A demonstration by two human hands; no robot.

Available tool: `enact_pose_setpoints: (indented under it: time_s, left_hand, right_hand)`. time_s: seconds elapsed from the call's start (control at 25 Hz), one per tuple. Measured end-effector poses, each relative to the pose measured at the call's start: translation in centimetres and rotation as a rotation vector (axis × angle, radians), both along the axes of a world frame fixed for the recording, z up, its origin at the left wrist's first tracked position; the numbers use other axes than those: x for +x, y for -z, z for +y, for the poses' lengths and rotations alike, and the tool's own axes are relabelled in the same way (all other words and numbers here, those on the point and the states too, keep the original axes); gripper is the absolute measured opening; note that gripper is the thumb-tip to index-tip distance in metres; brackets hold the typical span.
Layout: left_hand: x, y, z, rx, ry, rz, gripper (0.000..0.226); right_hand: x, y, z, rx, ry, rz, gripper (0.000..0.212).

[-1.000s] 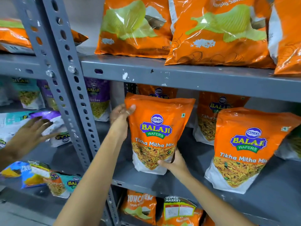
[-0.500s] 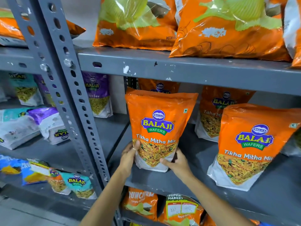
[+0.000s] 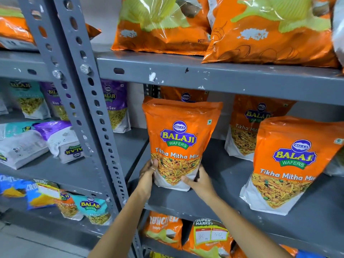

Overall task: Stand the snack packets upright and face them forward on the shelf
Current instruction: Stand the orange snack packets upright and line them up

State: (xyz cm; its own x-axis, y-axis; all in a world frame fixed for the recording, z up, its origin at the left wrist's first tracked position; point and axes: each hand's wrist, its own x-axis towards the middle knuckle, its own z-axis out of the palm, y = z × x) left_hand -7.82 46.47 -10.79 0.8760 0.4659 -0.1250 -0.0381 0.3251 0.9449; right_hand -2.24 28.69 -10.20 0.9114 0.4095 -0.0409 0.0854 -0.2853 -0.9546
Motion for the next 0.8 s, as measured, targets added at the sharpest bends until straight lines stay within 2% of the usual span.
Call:
enact_pose_setpoints:
  time_s: [0.08, 0.16, 0.24, 0.32, 0.4, 0.56, 0.68, 0.8]
  left_hand:
    - [-1.1, 0.5, -0.9, 0.148, -0.163, 0.03, 0.025]
    - [-2.4, 1.6, -3.2, 0.524, -0.312, 0.081, 0.046]
    - [-3.1, 1.2, -4.0, 0.811, -0.431, -0.025, 0.041]
    - [-2.7, -0.8, -5.1, 0.933, -0.399, -0.171, 0.025]
    - [-2.1, -2.3, -5.7, 0.999, -0.393, -0.232, 0.017]
    - [-1.4, -3.2, -8.3, 1.049, -0.387, -0.272, 0.016]
    - [-0.4, -3.5, -11.3, 0.941, -0.251, -0.321, 0.01]
    - [1.1, -3.0, -14.0, 0.803, -0.094, -0.29, 0.011]
  right_hand:
    - [-0.5, 0.2, -0.9, 0.02, -0.005, 0.03, 0.063]
    - [-2.2, 1.1, -3.4, 0.092, 0.123, 0.048, 0.058]
    - [-2.8, 0.5, -4.9, 0.142, 0.282, -0.114, 0.05]
    - [-2.9, -0.5, -6.5, 0.131, 0.449, -0.316, 0.034]
    - [-2.6, -1.7, -7.3, 0.124, 0.54, -0.474, 0.023]
    - [-2.4, -3.0, -9.7, 0.171, 0.685, -0.605, 0.013]
    - [-2.3, -3.4, -13.4, 0.162, 0.792, -0.662, 0.007]
    - [-1.7, -3.1, -17.1, 0.119, 0.857, -0.684, 0.012]
